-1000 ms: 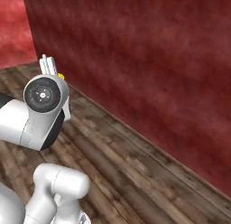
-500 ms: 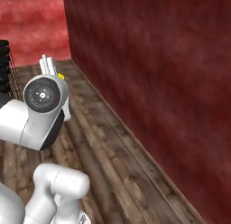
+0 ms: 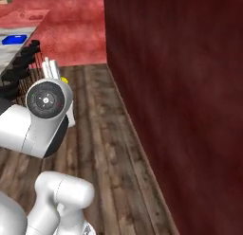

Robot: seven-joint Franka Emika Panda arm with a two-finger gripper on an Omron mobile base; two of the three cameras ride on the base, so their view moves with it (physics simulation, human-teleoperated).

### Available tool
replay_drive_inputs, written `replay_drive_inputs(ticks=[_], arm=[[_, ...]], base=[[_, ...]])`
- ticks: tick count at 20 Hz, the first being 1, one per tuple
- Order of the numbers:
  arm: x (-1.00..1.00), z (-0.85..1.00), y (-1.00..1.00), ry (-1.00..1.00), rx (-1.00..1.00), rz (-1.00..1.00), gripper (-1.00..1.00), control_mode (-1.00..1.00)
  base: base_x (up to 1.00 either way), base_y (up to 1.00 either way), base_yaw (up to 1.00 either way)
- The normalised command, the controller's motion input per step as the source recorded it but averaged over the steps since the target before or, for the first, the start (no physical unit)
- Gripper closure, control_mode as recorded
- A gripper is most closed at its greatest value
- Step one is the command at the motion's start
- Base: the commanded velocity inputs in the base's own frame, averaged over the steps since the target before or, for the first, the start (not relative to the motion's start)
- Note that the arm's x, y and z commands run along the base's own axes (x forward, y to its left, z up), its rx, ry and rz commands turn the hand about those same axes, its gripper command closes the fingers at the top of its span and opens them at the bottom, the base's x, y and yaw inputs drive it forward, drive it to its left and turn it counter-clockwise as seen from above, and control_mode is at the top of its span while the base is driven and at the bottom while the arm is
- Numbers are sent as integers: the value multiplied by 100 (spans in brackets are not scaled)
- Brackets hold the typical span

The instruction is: There is a tray on the dining counter. Grab the cup, mug, and pitcher and place them on the tray. The pitcher may be placed next to the tray if it cannot fit the tray.

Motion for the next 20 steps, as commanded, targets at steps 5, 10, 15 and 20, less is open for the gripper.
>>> replay_drive_inputs(ticks=[5, 10, 15, 20], arm=[[0, 0, 0, 0, 0, 0, 100, 100], [0, 0, 0, 0, 0, 0, 100, 100], [0, 0, 0, 0, 0, 0, 100, 100], [0, 0, 0, 0, 0, 0, 100, 100]], base=[[100, -49, 42], [100, -47, 42], [100, -46, 42], [100, -55, 42]])
